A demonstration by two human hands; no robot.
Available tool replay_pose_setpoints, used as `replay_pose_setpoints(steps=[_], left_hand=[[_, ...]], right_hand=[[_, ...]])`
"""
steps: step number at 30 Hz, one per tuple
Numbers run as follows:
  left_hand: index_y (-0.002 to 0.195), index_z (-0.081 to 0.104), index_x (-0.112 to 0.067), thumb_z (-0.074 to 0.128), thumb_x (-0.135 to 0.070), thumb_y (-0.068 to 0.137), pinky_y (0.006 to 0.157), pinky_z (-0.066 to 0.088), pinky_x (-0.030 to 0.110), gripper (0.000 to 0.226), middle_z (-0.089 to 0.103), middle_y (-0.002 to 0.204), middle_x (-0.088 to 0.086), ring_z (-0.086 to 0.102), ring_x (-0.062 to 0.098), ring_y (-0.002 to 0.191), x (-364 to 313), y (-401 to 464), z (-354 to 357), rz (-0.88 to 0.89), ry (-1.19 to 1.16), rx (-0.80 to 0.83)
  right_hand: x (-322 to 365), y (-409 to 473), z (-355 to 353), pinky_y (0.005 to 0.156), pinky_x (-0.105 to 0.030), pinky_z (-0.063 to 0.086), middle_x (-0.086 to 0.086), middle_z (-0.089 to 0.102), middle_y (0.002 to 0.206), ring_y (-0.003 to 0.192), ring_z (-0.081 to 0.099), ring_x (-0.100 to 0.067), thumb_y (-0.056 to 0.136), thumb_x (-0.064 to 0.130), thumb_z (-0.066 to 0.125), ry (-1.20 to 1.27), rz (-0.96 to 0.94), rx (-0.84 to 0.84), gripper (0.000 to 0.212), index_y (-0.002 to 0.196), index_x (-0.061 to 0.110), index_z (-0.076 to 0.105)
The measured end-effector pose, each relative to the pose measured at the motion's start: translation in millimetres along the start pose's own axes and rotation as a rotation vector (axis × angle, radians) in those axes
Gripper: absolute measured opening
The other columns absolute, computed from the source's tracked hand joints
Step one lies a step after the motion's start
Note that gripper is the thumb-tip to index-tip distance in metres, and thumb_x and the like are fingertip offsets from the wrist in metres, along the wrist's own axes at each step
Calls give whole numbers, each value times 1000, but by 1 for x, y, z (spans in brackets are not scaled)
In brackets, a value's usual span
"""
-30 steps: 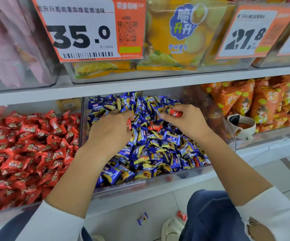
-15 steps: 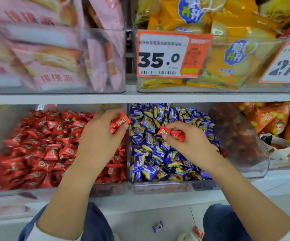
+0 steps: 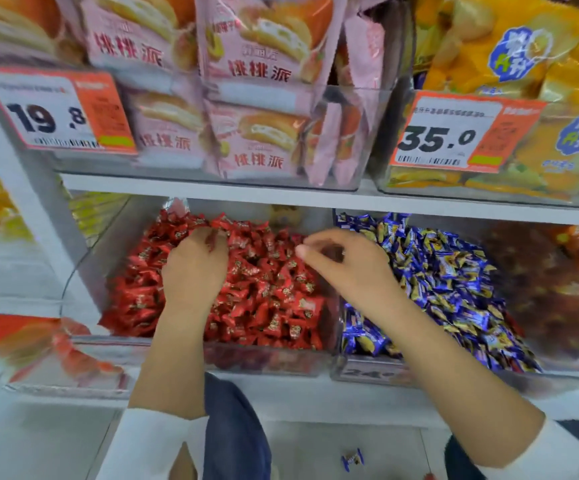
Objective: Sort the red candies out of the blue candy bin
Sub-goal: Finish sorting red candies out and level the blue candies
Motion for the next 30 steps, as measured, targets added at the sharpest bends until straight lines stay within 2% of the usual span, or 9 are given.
replay_pose_setpoints(steps=[4,7,12,16,18,23,26,28,30], left_hand=[[105,68,-17,52,-21,91,86,45,36,21,69,105,15,61,35,101,-23,-11,21,96,-40,102],[109,68,-19,56,-19,90,85,46,32,23,71,106,6,64,28,100,-62,-32,44,263,-23,158],[98,71,-22,58,-15,88,73,46,34,18,69,84,0,60,26,76,-143,-75,77,629,1,138],[96,70,-23,46,-27,88,84,43,33,26,69,92,-6,62,21,91,-210,-126,109,940,64,169],[107,67,-26,47,-28,94,88,39,26,24,67,106,-9,59,15,100,-239,-153,146,1019,70,413],[121,61,-26,58,-32,90,94,43,31,31,60,123,-7,52,15,114,-276,-211,266,1238,253,907],[117,64,-27,60,-24,78,89,48,38,40,63,119,-3,55,23,110,-275,-230,315,1337,356,1101],[113,65,-26,59,-16,78,90,46,39,37,63,117,-3,52,25,110,-268,-238,333,1473,492,1112],[111,65,-24,61,-16,83,94,38,36,29,59,119,-2,47,25,111,-265,-245,338,1707,609,958]], right_hand=[[-64,-22,-56,73,-13,42,13,68,89,87,61,-3,90,30,60,-99,116,-50,9,94,29,69],[-128,-45,-107,70,-20,41,7,71,91,88,64,-11,90,29,61,-272,245,-94,12,96,26,71],[-176,-97,-205,67,-30,47,1,71,83,79,65,-18,90,27,60,-318,351,-420,11,94,24,70],[-196,-139,-251,63,-33,46,-4,68,79,76,63,-24,90,26,59,-356,394,-590,14,93,18,69],[-208,-151,-259,58,-34,43,-5,67,74,70,59,-28,89,34,59,-397,443,-568,20,86,17,68],[-229,-149,-249,50,-30,32,4,52,56,64,53,-22,87,60,48,-414,522,-390,40,72,25,61],[-230,-143,-237,54,-30,36,-4,64,69,73,59,-26,89,51,53,-461,479,-330,34,80,20,62],[-230,-140,-236,59,-30,38,-10,68,80,82,62,-31,91,41,55,-496,470,-312,27,85,15,61],[-231,-138,-237,60,-30,36,-13,66,80,83,61,-33,92,36,54,-507,472,-293,26,86,12,60]])
Point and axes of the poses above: each hand's wrist, its own y-axis towards the middle knuckle, its own z-axis out of the palm, x = y × z, the point moved 8 cm from there along y, towards the middle knuckle
